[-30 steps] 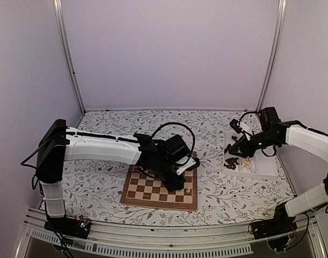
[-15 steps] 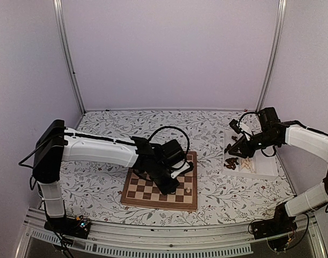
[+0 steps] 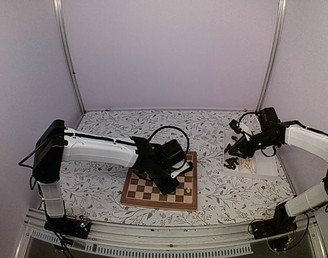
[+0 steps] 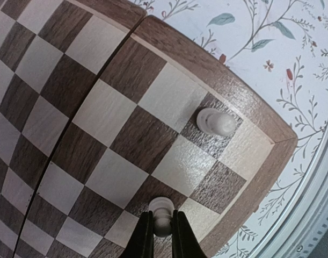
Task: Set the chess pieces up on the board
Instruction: Move the chess piece to the chessboard.
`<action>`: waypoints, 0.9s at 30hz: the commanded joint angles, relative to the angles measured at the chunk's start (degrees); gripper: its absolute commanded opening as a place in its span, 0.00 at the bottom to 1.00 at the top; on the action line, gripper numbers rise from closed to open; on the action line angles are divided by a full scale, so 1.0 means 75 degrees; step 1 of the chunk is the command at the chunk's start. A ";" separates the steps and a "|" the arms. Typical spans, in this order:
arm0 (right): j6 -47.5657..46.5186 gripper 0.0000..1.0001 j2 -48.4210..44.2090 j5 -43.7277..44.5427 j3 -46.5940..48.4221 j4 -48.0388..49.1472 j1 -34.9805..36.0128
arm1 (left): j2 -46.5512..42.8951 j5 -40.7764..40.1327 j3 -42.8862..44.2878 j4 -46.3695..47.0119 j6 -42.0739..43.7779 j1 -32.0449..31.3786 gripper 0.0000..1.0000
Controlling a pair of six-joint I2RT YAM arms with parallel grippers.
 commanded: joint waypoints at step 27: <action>-0.0130 0.40 0.0083 -0.0265 -0.0038 -0.0085 -0.0009 | 0.0621 0.0346 0.0825 0.0076 0.0120 -0.0261 0.07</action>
